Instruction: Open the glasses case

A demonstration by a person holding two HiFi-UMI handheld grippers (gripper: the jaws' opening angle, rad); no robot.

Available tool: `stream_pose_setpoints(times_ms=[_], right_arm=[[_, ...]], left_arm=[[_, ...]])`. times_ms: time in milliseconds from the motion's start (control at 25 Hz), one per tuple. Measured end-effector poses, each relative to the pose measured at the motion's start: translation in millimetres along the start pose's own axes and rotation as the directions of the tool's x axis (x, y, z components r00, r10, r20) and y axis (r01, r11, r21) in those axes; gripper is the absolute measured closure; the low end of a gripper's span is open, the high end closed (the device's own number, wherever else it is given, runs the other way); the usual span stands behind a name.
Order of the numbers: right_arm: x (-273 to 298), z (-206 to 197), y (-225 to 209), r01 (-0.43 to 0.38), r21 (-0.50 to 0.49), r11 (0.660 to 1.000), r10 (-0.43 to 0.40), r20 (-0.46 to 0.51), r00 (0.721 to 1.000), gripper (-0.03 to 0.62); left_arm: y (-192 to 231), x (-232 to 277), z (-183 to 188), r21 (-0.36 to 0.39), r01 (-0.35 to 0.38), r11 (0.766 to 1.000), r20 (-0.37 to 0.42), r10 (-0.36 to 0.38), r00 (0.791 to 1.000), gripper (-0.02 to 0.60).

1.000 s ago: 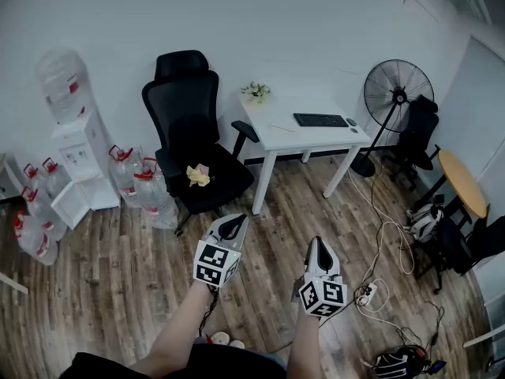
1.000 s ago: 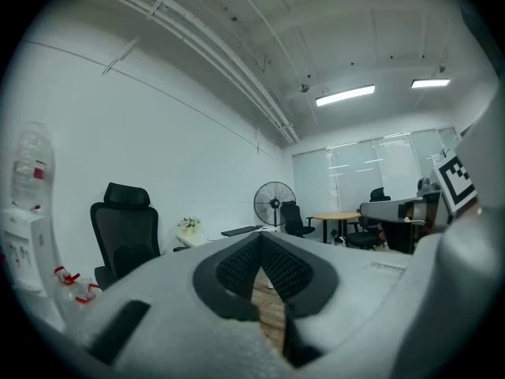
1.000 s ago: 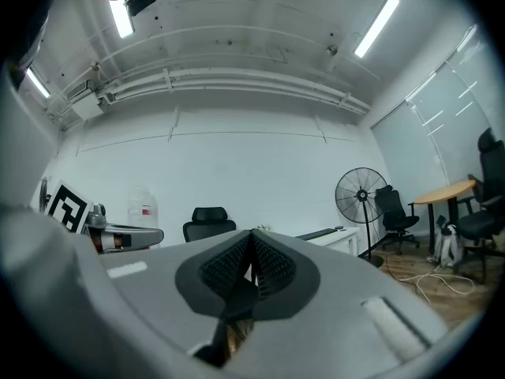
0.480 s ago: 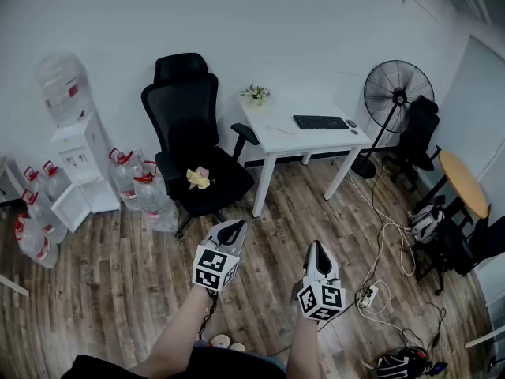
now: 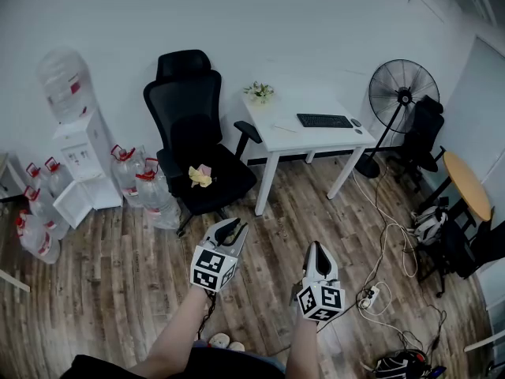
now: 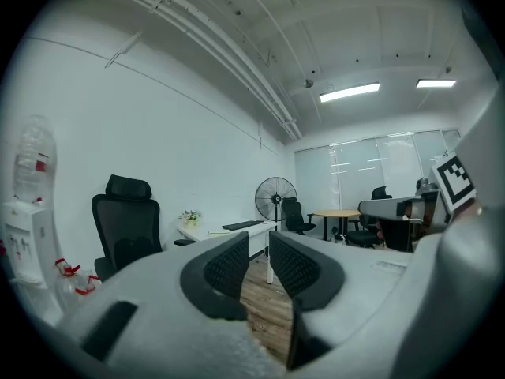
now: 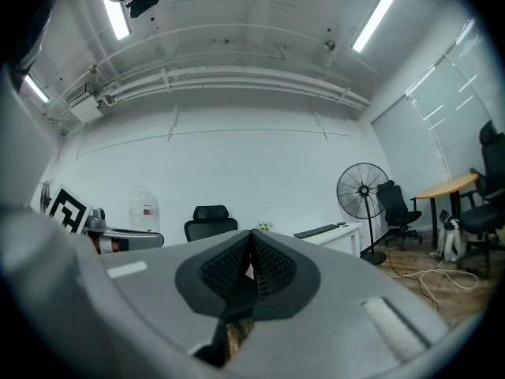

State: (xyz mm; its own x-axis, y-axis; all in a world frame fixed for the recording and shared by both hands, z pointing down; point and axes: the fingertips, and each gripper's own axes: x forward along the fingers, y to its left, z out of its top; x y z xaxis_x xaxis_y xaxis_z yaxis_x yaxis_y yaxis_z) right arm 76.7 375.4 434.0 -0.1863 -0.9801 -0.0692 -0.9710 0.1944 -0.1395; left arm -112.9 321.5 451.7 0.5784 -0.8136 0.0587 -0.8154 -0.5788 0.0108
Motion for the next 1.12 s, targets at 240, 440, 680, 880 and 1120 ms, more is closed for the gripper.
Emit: stream_pose_setpoints(times_ms=[240,440,680,880,1120], right_arm=[[6.2,0.5,-10.0,-0.008,0.005,1.000,0.008,0.001,1.000,0.583],[11.2,-1.2,-21.0,-0.013,0.017,1.000,0.013,0.001,1.000,0.583],[11.5,-8.8,-37.3,-0.024,0.008,1.000,0.024,-0.012,1.000,0.583],[9.2,-17.2,-55.2,-0.012,0.032,0.999,0.013,-0.022,1.000,0.583],[21.0,-24.1,-62.0,-0.016,0.028,0.999,0.017,-0.029,0.999,0.583]], left_arm=[[6.3,4.3,2.1,-0.034,-0.030,0.999,0.019,0.030,0.999,0.421],[7.7,10.6,2.2,-0.045,-0.045,0.998,0.020,0.046,0.999,0.396],[-1.1,20.0,-5.0,-0.051,-0.061,0.997,0.015,0.062,0.998,0.387],[-9.4,22.3,-14.7,-0.056,-0.069,0.996,0.002,0.069,0.998,0.385],[3.2,32.8,-18.1,-0.059,-0.093,0.994,0.010,0.094,0.996,0.387]])
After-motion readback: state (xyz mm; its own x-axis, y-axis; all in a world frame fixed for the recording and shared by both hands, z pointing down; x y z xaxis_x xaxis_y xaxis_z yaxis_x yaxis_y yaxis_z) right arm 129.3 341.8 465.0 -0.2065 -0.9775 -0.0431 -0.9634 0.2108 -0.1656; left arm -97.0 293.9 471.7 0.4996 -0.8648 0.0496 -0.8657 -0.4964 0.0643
